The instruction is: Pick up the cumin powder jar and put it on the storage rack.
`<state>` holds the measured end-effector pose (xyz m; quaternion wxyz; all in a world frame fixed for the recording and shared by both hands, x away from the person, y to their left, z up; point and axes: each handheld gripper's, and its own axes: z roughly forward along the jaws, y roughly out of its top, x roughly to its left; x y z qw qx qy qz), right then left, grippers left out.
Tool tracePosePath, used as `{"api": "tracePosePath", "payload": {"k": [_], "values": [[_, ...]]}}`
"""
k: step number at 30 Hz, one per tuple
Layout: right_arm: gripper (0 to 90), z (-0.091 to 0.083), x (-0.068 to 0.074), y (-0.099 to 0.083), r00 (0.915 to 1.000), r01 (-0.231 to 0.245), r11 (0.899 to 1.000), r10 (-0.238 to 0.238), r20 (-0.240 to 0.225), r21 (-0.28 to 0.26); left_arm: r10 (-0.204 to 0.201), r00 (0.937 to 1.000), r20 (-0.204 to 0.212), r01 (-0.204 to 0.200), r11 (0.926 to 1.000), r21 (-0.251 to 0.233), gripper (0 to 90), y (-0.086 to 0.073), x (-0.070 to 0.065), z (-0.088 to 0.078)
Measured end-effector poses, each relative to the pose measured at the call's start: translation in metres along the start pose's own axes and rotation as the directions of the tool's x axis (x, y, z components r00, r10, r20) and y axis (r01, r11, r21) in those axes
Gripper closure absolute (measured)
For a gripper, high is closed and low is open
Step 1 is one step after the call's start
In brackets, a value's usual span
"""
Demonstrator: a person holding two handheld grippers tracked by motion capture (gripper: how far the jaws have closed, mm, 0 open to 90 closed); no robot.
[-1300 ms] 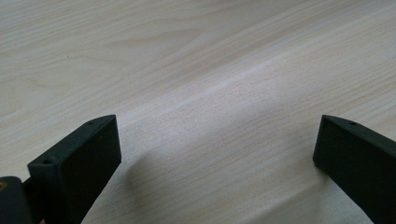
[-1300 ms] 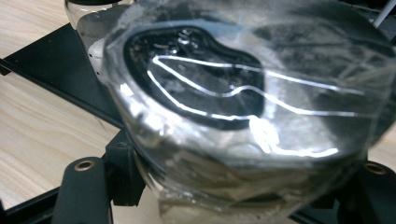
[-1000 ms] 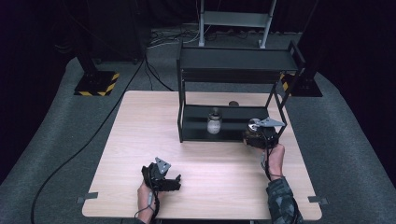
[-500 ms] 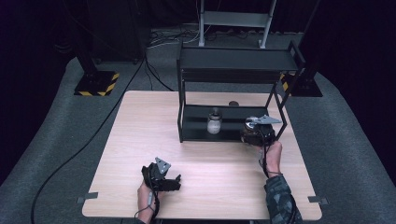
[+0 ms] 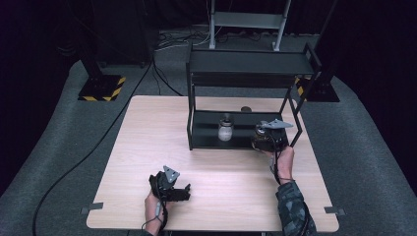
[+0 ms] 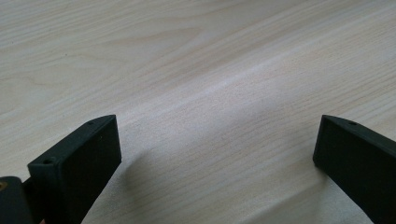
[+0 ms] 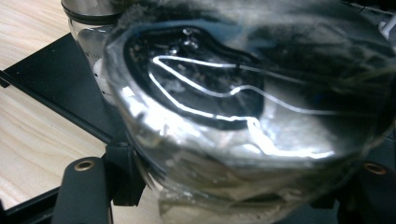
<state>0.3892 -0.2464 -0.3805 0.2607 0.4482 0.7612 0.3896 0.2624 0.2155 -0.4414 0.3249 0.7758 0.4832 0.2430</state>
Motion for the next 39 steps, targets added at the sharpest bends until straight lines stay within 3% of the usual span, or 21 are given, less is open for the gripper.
{"api": "tracePosePath", "payload": {"k": [39], "values": [[30.6, 0.019, 0.003, 0.014, 0.9999, 0.011, 1.0, -0.011, 0.004, 0.014, -0.001, 1.0, 0.004, 0.001, 1.0, 0.002, 0.7, 0.0, 0.001, 0.0]]}}
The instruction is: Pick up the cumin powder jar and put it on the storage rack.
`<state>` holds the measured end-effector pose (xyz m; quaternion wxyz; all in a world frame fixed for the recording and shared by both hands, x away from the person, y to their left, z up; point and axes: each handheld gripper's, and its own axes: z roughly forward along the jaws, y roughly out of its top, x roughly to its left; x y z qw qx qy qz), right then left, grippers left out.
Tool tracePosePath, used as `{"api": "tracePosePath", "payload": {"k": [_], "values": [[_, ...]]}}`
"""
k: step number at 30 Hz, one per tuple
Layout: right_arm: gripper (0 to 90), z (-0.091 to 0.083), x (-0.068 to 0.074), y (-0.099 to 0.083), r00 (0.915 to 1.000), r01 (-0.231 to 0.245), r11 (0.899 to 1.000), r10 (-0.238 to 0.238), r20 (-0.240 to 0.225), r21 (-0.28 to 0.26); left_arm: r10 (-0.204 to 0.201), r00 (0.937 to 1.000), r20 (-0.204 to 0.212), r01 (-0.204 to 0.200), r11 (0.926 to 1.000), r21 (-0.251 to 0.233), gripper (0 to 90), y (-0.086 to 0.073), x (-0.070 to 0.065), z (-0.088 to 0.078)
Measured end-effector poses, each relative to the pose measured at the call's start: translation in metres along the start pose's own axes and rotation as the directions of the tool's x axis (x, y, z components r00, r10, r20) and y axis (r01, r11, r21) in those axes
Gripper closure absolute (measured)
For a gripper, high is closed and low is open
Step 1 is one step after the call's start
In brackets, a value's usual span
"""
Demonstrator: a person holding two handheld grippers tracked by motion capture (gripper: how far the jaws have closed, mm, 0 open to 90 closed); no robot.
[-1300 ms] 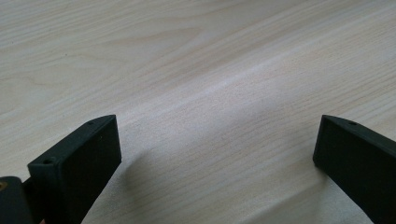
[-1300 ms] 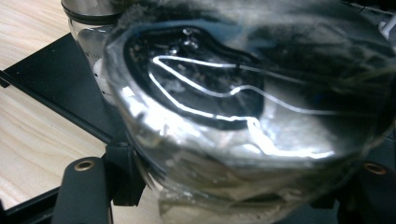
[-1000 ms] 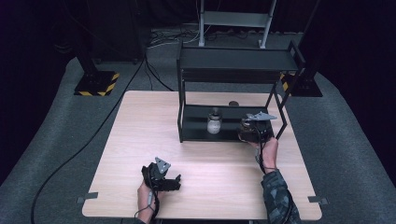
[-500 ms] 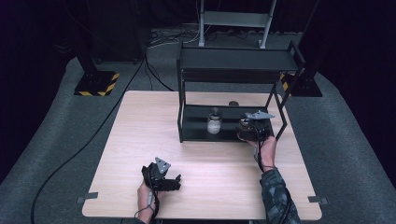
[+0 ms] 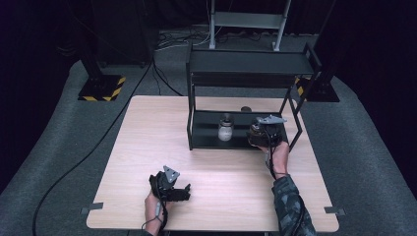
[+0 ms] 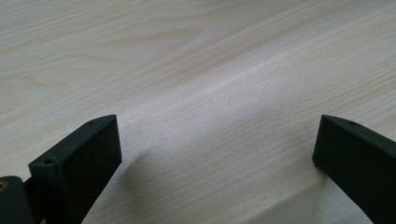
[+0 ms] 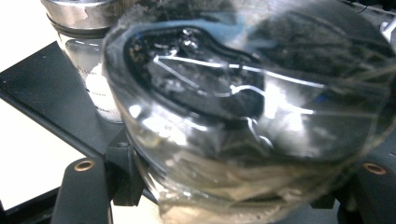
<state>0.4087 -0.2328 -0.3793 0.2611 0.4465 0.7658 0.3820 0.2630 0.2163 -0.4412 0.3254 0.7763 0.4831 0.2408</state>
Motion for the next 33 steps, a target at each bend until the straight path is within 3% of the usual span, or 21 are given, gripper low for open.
{"api": "tracePosePath", "payload": {"k": [33], "values": [[30.6, 0.018, 0.004, 0.011, 0.9996, 0.005, 1.0, -0.005, -0.027, 0.001, -0.001, 1.0, 0.002, 0.001, 1.0, -0.001, 0.8, 0.0, 0.0, 0.001]]}}
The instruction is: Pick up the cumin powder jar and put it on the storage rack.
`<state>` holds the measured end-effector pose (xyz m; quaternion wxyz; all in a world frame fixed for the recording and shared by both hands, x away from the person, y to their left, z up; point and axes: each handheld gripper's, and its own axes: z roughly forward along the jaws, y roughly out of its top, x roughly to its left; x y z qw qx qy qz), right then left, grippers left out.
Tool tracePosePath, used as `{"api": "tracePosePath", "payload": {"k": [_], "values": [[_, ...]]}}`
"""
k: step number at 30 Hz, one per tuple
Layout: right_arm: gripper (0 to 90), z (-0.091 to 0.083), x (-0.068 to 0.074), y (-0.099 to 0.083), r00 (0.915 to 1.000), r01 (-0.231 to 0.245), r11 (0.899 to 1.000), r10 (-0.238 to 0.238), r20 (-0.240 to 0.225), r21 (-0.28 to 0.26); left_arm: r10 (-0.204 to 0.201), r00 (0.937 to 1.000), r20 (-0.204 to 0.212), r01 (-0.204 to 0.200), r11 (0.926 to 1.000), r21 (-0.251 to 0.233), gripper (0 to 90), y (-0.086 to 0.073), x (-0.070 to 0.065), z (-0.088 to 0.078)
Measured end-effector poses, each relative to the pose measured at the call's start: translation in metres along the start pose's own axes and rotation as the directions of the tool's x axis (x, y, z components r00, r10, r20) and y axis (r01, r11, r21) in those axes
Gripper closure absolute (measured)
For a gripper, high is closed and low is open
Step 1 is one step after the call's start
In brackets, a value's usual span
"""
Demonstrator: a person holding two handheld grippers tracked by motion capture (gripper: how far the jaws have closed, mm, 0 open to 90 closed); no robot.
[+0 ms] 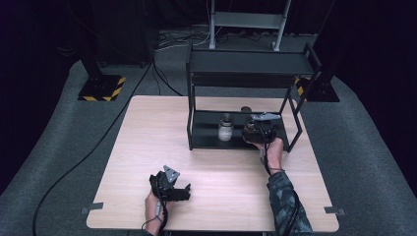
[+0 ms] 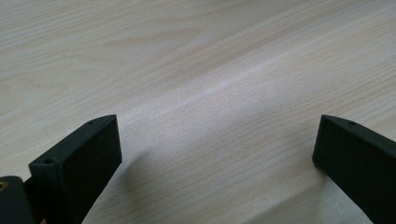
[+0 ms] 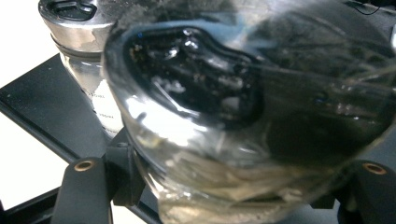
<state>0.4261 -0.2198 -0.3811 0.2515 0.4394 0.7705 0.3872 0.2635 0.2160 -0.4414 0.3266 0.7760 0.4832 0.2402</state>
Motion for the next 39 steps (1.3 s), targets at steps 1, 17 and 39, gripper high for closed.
{"api": "tracePosePath", "payload": {"k": [1, 17, 39], "values": [[30.6, 0.001, 0.0, 0.0, 1.0, -0.003, 1.0, 0.003, -0.002, 0.002, 0.001, 1.0, 0.0, -0.001, 1.0, 0.0, 0.8, 0.0, 0.0, 0.0], [30.6, 0.012, 0.001, 0.003, 0.9998, -0.009, 1.0, 0.009, -0.016, 0.014, 0.001, 1.0, 0.0, -0.001, 1.0, -0.001, 1.0, 0.0, 0.0, 0.0], [30.6, 0.028, -0.001, 0.006, 0.999, -0.017, 0.999, 0.018, -0.042, 0.034, 0.0, 1.0, 0.006, 0.0, 1.0, 0.0, 1.0, 0.0, 0.001, 0.0]]}}
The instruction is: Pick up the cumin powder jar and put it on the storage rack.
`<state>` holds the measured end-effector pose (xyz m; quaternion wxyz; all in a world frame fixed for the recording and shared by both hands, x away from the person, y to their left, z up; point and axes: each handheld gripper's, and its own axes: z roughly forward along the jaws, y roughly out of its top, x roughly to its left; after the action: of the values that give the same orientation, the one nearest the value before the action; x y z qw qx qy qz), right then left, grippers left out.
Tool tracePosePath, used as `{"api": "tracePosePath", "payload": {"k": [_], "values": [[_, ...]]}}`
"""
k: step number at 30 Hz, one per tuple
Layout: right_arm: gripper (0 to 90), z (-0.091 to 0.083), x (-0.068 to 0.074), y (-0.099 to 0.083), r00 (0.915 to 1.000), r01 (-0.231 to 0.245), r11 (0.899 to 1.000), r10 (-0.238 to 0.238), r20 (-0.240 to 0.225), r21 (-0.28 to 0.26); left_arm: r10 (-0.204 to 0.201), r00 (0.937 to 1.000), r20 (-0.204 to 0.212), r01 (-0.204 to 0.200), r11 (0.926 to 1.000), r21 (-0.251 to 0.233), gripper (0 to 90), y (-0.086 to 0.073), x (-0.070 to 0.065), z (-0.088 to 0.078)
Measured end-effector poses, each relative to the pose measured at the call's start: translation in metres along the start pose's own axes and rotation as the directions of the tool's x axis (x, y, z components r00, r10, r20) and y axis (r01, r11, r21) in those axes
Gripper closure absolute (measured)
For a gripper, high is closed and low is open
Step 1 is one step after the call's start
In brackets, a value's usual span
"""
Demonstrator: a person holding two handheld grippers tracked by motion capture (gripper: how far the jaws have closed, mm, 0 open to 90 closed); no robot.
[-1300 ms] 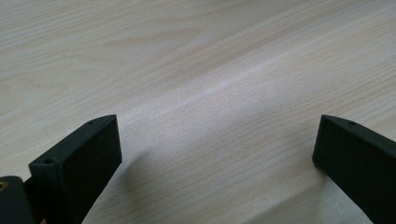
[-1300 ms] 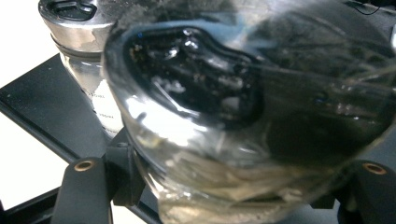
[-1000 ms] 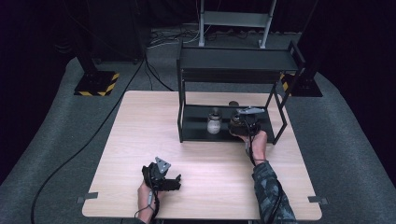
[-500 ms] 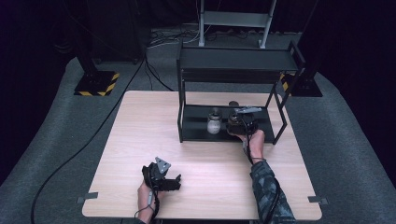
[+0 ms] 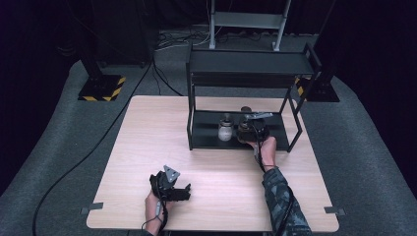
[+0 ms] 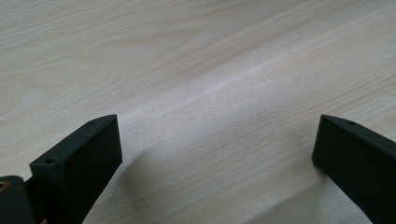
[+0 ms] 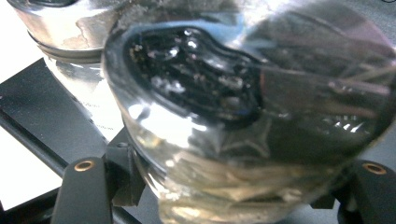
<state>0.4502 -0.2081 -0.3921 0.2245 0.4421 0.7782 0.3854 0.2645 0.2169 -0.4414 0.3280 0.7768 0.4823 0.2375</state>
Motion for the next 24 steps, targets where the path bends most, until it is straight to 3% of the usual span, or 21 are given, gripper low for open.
{"api": "tracePosePath", "payload": {"k": [11, 24], "values": [[30.7, 0.009, -0.001, -0.001, 0.9999, 0.01, 1.0, -0.009, -0.008, 0.014, 0.002, 1.0, -0.001, -0.002, 1.0, -0.001, 1.1, 0.0, 0.0, 0.0], [30.6, 0.012, -0.004, -0.006, 0.9996, 0.013, 1.0, -0.013, -0.024, -0.009, 0.008, 1.0, -0.004, -0.008, 1.0, -0.001, 1.0, 0.0, -0.001, 0.0]]}}
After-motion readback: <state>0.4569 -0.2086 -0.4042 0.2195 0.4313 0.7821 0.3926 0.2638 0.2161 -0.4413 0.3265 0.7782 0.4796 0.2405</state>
